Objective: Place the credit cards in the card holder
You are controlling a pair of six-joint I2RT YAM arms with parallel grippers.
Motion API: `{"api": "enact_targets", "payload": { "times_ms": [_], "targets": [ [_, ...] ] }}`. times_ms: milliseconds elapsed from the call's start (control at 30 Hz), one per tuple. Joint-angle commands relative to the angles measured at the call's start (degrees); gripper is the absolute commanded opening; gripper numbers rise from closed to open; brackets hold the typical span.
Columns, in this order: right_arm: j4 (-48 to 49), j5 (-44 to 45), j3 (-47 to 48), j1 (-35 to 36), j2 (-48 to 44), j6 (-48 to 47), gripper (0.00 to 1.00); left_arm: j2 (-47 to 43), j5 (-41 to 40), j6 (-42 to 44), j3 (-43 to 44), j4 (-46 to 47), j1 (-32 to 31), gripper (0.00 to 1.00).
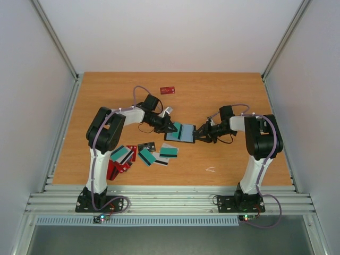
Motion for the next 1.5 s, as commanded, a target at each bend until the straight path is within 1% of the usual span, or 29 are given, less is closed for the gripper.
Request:
{"api": "enact_targets", "payload": {
  "times_ms": [0,233,367,600,700,800,1000,1100,1333,1467],
  "targets": [
    [-0.61,0.58,-1.08,-0.22,0.53,-0.01,0.29,2.53,-1.42,7.02,3.18,-3.54,-0.41,0.0],
    [-0.76,0.58,-1.28,-0.22,0.4,-0.16,0.29,2.69,-0.81,8.82,3.29,-2.5,-0.41,0.0],
    [-0.66,0.57,-1.45,-0.22,0.51,-0.07,0.29,2.94,-1.07,10.81,4.21,-4.03,-0.41,0.0],
    [-0.83,0.49,-1.46,-0.22,0.53,-0.07,0.28,3.22,-0.91,13.03,4.27,-4.02,-0.41,0.0],
    [-1.0,0.49,-1.52,-0.22,0.42,-0.16,0.28,3.33,-1.36,14.78,5.71,-7.03,-0.41,0.0],
    [-1.1,0.53,-1.71,-0.2,0.19,-0.23,0.28,3.5,-0.94,18.09,8.61,-12.88,-0.38,0.0],
    [-1.12,0.4,-1.55,-0.14,0.38,-0.25,0.28,4.26,-0.88,21.53,11.61,-18.09,-0.41,0.0],
    [-1.24,0.24,-1.54,-0.16,0.44,-0.27,0.28,4.81,-0.49,22.48,12.41,-19.03,-0.41,0.0],
    [-1.21,0.02,-1.46,-0.14,0.79,-0.26,0.27,5.35,-1.56,22.44,12.02,-16.86,-0.49,0.0],
    [-1.21,0.03,-1.37,-0.14,0.72,-0.25,0.27,5.1,-1.3,19.58,9.9,-12.27,-0.59,0.0]
  ]
}}
